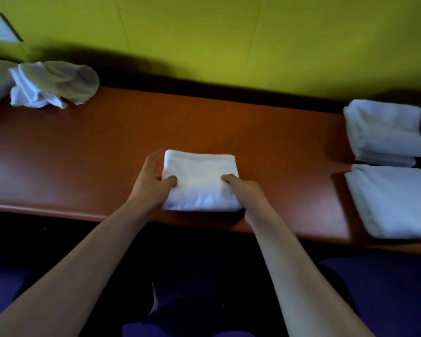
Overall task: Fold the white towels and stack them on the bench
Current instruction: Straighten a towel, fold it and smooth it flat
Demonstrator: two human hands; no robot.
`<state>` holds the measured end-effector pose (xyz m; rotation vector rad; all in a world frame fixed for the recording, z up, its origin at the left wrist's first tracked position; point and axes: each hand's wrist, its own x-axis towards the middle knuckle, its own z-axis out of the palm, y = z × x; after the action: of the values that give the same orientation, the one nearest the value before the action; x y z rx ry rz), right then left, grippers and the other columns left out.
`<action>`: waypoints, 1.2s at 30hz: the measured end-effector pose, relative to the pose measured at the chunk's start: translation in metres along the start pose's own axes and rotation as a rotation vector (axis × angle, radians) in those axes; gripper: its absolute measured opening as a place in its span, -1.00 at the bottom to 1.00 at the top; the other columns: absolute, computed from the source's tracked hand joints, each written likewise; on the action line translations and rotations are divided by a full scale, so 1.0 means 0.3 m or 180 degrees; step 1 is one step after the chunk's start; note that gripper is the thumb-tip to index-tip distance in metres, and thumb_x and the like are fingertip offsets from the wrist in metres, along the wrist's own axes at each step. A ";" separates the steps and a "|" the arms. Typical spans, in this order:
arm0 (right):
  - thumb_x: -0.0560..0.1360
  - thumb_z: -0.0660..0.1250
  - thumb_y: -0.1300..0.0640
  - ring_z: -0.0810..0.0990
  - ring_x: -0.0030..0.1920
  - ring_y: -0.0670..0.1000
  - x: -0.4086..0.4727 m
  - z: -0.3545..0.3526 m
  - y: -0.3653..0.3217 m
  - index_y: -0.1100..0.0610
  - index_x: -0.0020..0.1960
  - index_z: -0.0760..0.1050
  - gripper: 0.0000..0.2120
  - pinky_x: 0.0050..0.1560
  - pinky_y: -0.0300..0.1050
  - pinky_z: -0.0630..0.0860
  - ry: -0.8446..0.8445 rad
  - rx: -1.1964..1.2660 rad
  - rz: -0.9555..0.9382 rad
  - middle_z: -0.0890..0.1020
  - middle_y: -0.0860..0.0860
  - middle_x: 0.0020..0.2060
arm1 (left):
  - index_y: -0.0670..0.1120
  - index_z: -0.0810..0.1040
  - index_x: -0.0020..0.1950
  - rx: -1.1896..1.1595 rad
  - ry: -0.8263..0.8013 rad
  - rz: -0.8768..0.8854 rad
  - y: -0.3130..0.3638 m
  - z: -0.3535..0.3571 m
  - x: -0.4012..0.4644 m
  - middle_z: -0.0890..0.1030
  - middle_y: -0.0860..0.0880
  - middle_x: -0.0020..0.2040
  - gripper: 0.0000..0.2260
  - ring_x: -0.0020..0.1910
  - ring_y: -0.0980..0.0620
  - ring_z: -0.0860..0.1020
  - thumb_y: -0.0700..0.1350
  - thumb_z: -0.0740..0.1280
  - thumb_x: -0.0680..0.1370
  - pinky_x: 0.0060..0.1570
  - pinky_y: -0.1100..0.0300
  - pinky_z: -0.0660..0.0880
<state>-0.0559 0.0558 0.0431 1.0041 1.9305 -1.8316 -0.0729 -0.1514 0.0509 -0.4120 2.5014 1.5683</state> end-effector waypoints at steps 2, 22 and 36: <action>0.47 0.47 0.11 0.71 -0.15 0.10 -0.021 -0.078 0.009 0.15 -0.16 0.63 -0.89 -0.15 -0.08 0.60 0.0140 0.0166 -0.0276 0.72 0.11 -0.15 | 0.22 0.40 0.37 -0.0024 -0.0174 0.0189 0.021 0.058 -0.035 0.63 -0.06 0.04 -0.44 -0.12 -0.04 0.63 -0.26 0.38 0.49 -0.17 0.08 0.57; 0.41 0.39 0.05 0.35 -0.37 -0.05 -0.066 -1.235 -0.016 0.20 -0.35 0.40 -0.71 -0.34 -0.13 0.33 0.2120 -0.0351 -0.1420 0.37 -0.03 -0.46 | 0.24 0.39 0.33 0.0049 -0.1693 0.1555 0.530 0.932 -0.410 0.52 0.08 0.20 -0.48 -0.07 0.01 0.64 -0.03 0.37 0.38 -0.04 -0.05 0.63; 0.54 0.20 -0.12 0.53 0.04 0.23 0.073 -1.325 0.234 0.04 0.04 0.62 -0.68 0.07 0.12 0.38 0.3092 -0.2720 -0.1953 0.62 0.11 0.02 | 0.29 0.28 0.50 0.2613 -0.1448 0.2015 0.523 1.205 -0.441 0.23 -0.07 0.52 -0.55 0.40 -0.22 0.27 0.24 0.17 0.60 0.36 -0.14 0.28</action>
<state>0.0723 0.4390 0.0338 1.1116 3.4074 -0.3843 -0.0005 0.2577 0.0637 0.8031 2.6918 0.4934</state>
